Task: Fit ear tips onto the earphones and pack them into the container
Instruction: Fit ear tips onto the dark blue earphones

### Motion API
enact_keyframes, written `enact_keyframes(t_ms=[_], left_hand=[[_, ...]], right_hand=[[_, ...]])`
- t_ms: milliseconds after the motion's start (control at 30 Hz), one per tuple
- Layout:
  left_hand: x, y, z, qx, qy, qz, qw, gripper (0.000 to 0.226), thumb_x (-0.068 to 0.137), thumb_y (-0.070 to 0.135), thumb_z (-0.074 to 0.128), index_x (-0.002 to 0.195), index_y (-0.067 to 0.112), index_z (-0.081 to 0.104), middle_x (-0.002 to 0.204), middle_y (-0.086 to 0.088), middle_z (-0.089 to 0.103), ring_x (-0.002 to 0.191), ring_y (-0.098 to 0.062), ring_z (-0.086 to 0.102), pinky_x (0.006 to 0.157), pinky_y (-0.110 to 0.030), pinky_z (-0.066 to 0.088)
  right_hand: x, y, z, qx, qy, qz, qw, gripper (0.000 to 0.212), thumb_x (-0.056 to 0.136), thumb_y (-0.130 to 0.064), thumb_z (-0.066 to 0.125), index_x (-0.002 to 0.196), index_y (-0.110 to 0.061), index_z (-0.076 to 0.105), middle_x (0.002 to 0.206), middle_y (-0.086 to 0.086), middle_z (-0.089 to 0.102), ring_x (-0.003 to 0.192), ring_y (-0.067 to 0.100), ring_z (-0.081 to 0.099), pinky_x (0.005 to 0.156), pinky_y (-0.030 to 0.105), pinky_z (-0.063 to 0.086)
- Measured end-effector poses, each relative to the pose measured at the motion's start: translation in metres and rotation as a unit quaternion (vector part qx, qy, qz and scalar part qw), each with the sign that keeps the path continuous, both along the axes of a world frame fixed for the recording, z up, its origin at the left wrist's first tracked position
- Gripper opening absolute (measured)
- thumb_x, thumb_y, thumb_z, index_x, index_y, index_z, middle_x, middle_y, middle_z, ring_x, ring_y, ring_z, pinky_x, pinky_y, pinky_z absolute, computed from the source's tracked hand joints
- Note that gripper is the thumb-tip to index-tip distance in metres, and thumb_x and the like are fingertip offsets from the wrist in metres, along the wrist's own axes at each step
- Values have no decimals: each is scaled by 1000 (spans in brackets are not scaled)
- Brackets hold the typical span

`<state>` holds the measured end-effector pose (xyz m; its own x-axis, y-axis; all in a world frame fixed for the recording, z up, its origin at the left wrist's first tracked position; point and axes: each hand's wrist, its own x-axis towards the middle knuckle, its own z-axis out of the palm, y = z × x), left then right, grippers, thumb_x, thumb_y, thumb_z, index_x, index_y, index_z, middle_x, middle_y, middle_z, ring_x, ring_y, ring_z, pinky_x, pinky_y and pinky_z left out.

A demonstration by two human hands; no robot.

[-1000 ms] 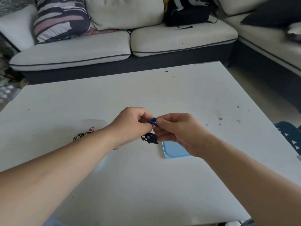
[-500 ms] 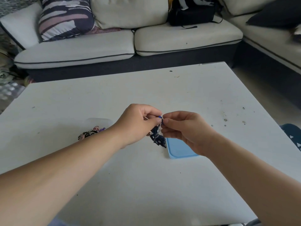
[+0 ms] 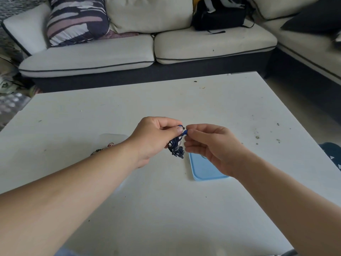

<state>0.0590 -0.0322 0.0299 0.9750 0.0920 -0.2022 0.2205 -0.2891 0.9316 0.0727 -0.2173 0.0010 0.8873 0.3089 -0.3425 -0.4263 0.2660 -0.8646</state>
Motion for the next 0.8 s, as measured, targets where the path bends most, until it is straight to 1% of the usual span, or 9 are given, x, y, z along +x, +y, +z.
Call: enact_keyframes(t_ms=[67, 133, 200, 300, 433, 500, 600, 700, 800], left_hand=[[0, -2, 0, 1, 0, -10, 1000, 15, 95, 15, 72, 101, 27, 78, 94, 6, 80, 78, -3, 70, 68, -18, 55], [0, -2, 0, -5, 7, -23, 1000, 16, 96, 10, 71, 107, 18, 79, 96, -1, 81, 85, -14, 75, 82, -29, 62], [0, -2, 1, -13, 12, -34, 999, 16, 96, 8, 71, 109, 11, 78, 96, -7, 81, 90, -24, 77, 88, -36, 63], [1, -3, 0, -16, 13, -40, 999, 13, 96, 12, 71, 108, 11, 76, 94, -6, 80, 82, -16, 75, 81, -31, 63], [1, -5, 1, 0, 14, -54, 998, 9, 99, 18, 68, 106, 19, 73, 91, 2, 79, 80, -5, 72, 77, -17, 55], [1, -6, 1, 19, 5, -60, 998, 8, 100, 22, 67, 105, 22, 71, 95, 1, 79, 83, -5, 71, 77, -16, 53], [0, -11, 1, 36, -12, -61, 997, 7, 100, 26, 65, 103, 27, 72, 99, 2, 77, 88, -8, 70, 81, -22, 55], [0, -15, 2, 42, -19, -49, 998, 6, 100, 22, 66, 101, 25, 72, 93, 4, 76, 77, -4, 70, 70, -16, 53], [1, -18, 4, -9, -4, -23, 1000, 5, 99, 14, 67, 99, 16, 72, 84, -1, 75, 68, -12, 72, 63, -21, 54]], right_hand=[[1, 0, -1, -1, -2, -9, 1000, 14, 93, 2, 69, 106, 4, 72, 87, 17, 72, 79, 27, 70, 76, 35, 63], [2, -2, -1, -1, 1, -23, 1000, 15, 91, 5, 69, 106, 7, 70, 87, 18, 72, 78, 27, 72, 73, 33, 63], [3, -4, 0, 2, -1, -28, 1000, 14, 89, 3, 72, 102, 8, 72, 85, 18, 72, 77, 25, 72, 72, 30, 62], [5, -6, -1, -13, -10, -25, 1000, 7, 90, 1, 72, 95, 5, 74, 84, 18, 72, 75, 24, 72, 75, 32, 62], [3, -4, -3, -121, -75, 14, 990, 4, 90, 0, 73, 92, 0, 76, 87, 18, 77, 78, 28, 75, 90, 44, 57], [1, -2, -1, -115, -90, 15, 989, 5, 90, 4, 72, 93, 2, 76, 89, 20, 77, 78, 28, 74, 86, 40, 61], [2, -2, 0, -84, -70, -7, 994, 10, 87, 1, 76, 96, 6, 75, 91, 25, 76, 80, 32, 73, 89, 44, 61], [3, -4, 0, -69, -60, -14, 996, 18, 85, -3, 79, 98, 9, 73, 93, 27, 75, 82, 33, 73, 80, 37, 62], [4, -8, 8, -70, -59, -9, 996, 20, 88, -12, 78, 96, 5, 74, 89, 22, 75, 76, 29, 73, 71, 34, 61]])
